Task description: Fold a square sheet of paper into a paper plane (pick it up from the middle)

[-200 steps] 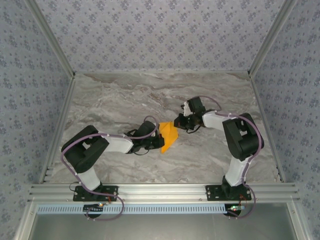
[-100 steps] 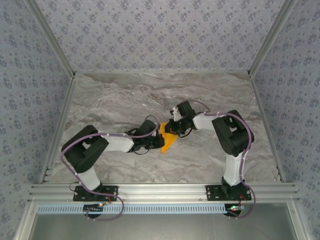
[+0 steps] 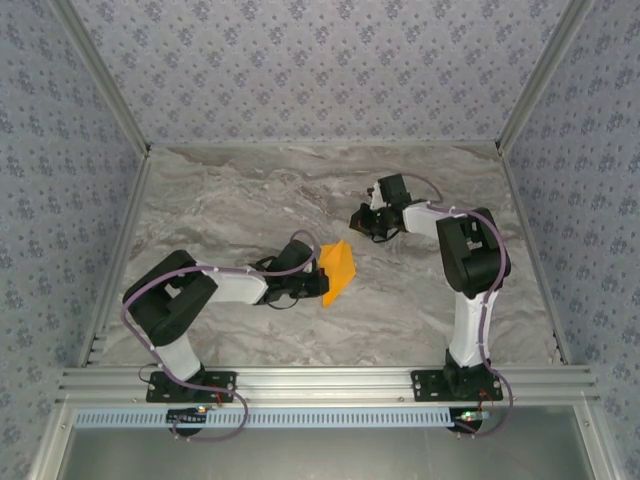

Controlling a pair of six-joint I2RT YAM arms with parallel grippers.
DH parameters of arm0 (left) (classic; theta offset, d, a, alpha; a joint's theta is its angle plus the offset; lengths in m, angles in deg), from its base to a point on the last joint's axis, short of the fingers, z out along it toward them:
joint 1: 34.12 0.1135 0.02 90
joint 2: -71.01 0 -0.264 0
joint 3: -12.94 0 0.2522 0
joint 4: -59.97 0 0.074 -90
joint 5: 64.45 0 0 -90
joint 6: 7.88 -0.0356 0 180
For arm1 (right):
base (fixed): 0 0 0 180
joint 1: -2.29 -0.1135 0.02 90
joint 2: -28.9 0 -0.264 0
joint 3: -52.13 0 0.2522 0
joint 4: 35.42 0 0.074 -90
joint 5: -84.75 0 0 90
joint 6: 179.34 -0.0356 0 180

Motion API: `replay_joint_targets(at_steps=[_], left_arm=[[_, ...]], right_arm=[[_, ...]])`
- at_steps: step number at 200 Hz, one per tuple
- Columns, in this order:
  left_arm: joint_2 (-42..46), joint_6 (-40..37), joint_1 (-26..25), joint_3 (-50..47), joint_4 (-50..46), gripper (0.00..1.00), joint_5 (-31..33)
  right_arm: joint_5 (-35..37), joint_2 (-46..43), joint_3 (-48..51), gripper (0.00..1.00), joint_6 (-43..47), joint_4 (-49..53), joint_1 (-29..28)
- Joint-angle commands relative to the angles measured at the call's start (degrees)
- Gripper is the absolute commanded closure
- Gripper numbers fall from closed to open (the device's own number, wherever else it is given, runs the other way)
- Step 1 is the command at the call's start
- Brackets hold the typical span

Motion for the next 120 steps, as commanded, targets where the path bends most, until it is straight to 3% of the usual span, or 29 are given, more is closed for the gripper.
replay_joint_targets(at_steps=[1,41,61,85,120], left_arm=[[-1.4,-1.7,-0.5,-1.8,-11.4,1.00,-0.8],[-1.0,-2.6,-0.5,-0.4,-11.1,1.00,-0.1],[-1.0,-2.9,-0.5,-0.1,-10.8,1.00,-0.1],[-0.2,-3.4,-0.5,0.1,-10.9,1.00,-0.1],[2.8,-3.9,-0.4,-1.1,-8.4,1.00,-0.8]], right_arm=[[-0.3,-5.4,2.7,0.92,-0.3,-1.1,-1.0],[-2.4,-11.8,11.8,0.91,-0.7,-2.8,-5.4],[-5.7,-10.1,13.6,0.91,-3.5,-5.5,-8.0],[-4.7,-7.3,13.5,0.92,-3.4,-5.5,-11.2],[-3.5,-4.1,13.6,0.92,-3.1,-5.0,-10.9]])
